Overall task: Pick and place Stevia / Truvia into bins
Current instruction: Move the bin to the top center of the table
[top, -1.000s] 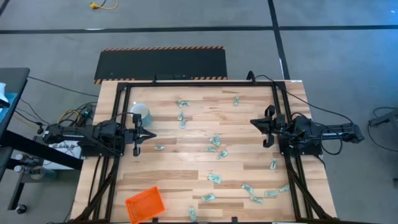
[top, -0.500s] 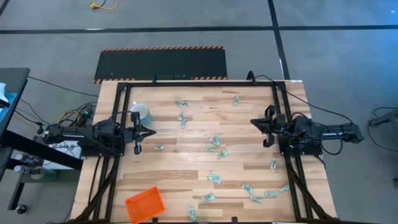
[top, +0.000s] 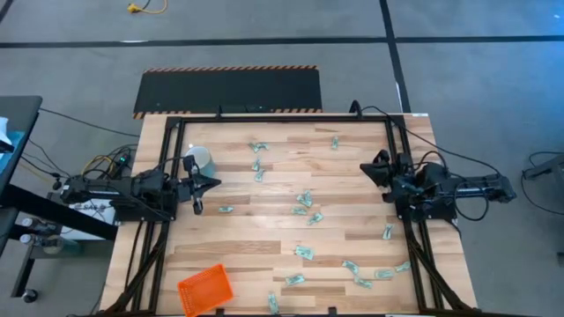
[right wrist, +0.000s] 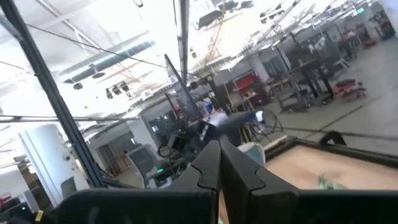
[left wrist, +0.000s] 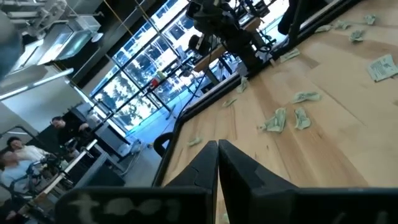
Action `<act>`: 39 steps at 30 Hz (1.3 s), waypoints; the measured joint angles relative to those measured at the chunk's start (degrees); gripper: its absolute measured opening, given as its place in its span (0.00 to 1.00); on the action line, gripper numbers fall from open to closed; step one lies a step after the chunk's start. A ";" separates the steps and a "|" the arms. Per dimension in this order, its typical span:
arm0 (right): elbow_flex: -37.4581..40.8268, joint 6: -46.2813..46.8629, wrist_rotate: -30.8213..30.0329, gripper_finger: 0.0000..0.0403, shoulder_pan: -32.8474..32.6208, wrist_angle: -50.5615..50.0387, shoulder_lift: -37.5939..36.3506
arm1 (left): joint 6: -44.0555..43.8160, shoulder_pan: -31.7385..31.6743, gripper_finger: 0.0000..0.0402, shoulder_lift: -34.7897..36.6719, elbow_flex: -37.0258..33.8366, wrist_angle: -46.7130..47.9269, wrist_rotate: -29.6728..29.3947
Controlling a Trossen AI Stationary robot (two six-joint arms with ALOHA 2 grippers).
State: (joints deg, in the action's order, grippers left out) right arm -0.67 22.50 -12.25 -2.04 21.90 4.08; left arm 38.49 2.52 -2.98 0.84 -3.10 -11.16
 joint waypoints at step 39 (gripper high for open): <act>0.00 -6.03 -0.25 0.00 -0.07 2.17 -0.02 | -56.40 7.57 0.01 -11.66 13.76 -17.69 25.04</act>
State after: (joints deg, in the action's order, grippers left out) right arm -0.67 16.47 -12.49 -2.11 24.08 4.05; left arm -17.92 10.09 -14.64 14.60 -20.79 13.88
